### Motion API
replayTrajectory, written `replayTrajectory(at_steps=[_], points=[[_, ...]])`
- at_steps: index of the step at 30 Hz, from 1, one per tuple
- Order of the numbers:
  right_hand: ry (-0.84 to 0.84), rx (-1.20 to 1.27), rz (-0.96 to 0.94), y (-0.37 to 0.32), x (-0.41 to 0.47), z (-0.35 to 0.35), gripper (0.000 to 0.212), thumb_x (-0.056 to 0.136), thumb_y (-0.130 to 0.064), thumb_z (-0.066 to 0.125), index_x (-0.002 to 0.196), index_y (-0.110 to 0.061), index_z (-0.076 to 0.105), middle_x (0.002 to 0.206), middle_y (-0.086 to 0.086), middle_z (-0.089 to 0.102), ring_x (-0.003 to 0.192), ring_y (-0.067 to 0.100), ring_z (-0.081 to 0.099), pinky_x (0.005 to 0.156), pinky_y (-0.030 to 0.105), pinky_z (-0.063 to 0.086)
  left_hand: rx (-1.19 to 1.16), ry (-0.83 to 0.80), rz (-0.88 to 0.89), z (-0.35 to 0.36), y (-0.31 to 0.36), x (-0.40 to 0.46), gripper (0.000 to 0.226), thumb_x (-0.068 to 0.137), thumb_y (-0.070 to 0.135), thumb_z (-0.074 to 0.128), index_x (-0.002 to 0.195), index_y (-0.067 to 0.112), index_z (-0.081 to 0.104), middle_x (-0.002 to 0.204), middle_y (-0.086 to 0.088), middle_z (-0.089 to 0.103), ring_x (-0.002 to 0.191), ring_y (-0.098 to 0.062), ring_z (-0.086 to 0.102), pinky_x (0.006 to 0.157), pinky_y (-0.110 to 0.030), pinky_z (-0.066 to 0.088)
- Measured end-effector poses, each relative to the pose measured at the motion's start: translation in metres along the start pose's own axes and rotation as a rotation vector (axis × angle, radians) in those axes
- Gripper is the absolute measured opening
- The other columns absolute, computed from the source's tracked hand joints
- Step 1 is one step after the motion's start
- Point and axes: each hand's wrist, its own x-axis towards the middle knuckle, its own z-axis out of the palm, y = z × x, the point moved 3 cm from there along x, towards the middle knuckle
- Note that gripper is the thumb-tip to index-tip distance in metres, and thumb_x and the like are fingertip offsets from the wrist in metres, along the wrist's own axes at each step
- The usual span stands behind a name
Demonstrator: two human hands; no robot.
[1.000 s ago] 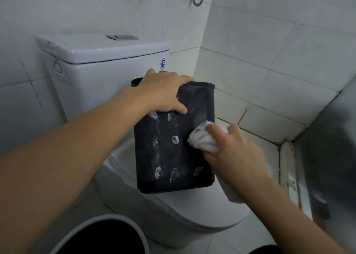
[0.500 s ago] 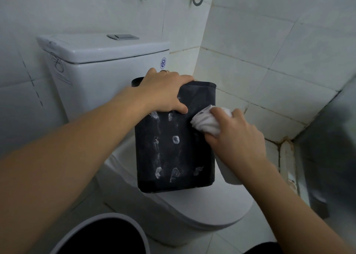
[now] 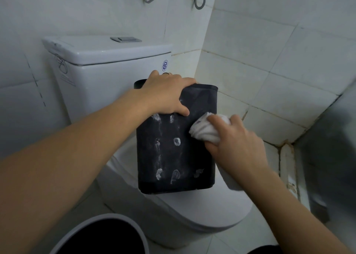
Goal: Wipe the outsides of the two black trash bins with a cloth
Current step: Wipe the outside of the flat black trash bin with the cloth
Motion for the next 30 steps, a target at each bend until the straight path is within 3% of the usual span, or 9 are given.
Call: replayTrajectory(at_steps=[5, 11, 14, 18, 21, 23, 27, 30], points=[[0.027, -0.027, -0.044, -0.001, 0.003, 0.001, 0.043, 0.086, -0.048, 0.060, 0.126, -0.038, 0.050, 0.097, 0.000, 0.046, 0.058, 0.020, 0.036, 0.047, 0.027, 0.029, 0.004, -0.001, -0.005, 0.001, -0.001, 0.001, 0.077, 0.073, 0.062, 0.071, 0.141, 0.044, 0.038, 0.112, 0.006, 0.059, 0.113, -0.024, 0.053, 0.096, -0.044, 0.032], [-0.036, -0.021, -0.030, 0.016, -0.023, 0.013, 0.045, 0.084, -0.051, 0.063, 0.125, -0.037, 0.050, 0.098, 0.001, 0.049, 0.059, 0.023, 0.053, 0.044, 0.030, 0.041, -0.011, -0.003, 0.004, 0.002, -0.003, 0.002, 0.077, 0.073, 0.062, 0.072, 0.140, 0.043, 0.040, 0.113, 0.007, 0.060, 0.112, -0.023, 0.053, 0.096, -0.043, 0.031], [0.016, 0.011, 0.064, 0.026, -0.009, 0.008, 0.043, 0.086, -0.051, 0.062, 0.125, -0.038, 0.051, 0.099, 0.001, 0.048, 0.066, 0.030, 0.059, 0.051, 0.029, 0.036, -0.004, 0.002, 0.006, 0.001, -0.002, 0.002, 0.077, 0.074, 0.062, 0.072, 0.141, 0.043, 0.039, 0.113, 0.007, 0.060, 0.112, -0.023, 0.053, 0.095, -0.043, 0.031], [0.080, 0.029, 0.020, 0.015, -0.001, 0.006, 0.044, 0.081, -0.046, 0.069, 0.121, -0.033, 0.055, 0.094, 0.004, 0.050, 0.059, 0.031, 0.055, 0.048, 0.028, 0.031, 0.004, 0.008, -0.001, 0.001, -0.001, 0.001, 0.077, 0.073, 0.062, 0.072, 0.141, 0.044, 0.039, 0.113, 0.007, 0.060, 0.112, -0.023, 0.053, 0.094, -0.042, 0.031], [0.056, 0.023, -0.089, -0.001, -0.012, 0.014, 0.046, 0.077, -0.046, 0.072, 0.118, -0.031, 0.056, 0.092, 0.004, 0.049, 0.053, 0.020, 0.041, 0.043, 0.025, 0.029, 0.003, 0.007, -0.002, 0.001, -0.001, 0.001, 0.077, 0.073, 0.062, 0.072, 0.140, 0.044, 0.039, 0.112, 0.006, 0.060, 0.112, -0.024, 0.053, 0.094, -0.042, 0.031], [0.033, 0.041, -0.080, 0.002, -0.016, 0.018, 0.046, 0.080, -0.049, 0.068, 0.121, -0.034, 0.053, 0.094, 0.002, 0.048, 0.055, 0.018, 0.040, 0.042, 0.025, 0.032, -0.002, 0.009, 0.007, 0.001, 0.001, 0.000, 0.077, 0.073, 0.062, 0.072, 0.140, 0.043, 0.040, 0.112, 0.007, 0.059, 0.111, -0.023, 0.053, 0.094, -0.042, 0.030], [-0.005, 0.102, 0.036, 0.018, -0.009, 0.018, 0.045, 0.085, -0.053, 0.057, 0.127, -0.045, 0.044, 0.101, -0.001, 0.048, 0.069, 0.028, 0.058, 0.052, 0.031, 0.041, 0.008, 0.010, 0.005, 0.000, -0.001, -0.001, 0.079, 0.074, 0.062, 0.072, 0.142, 0.042, 0.038, 0.115, 0.006, 0.060, 0.114, -0.024, 0.052, 0.096, -0.043, 0.032], [0.028, 0.169, 0.145, 0.030, 0.001, 0.016, 0.044, 0.086, -0.053, 0.056, 0.128, -0.046, 0.043, 0.107, 0.002, 0.052, 0.080, 0.036, 0.061, 0.060, 0.035, 0.042, 0.005, 0.005, 0.005, 0.000, 0.000, 0.000, 0.078, 0.074, 0.062, 0.072, 0.141, 0.044, 0.038, 0.114, 0.006, 0.060, 0.112, -0.023, 0.052, 0.096, -0.043, 0.031]])
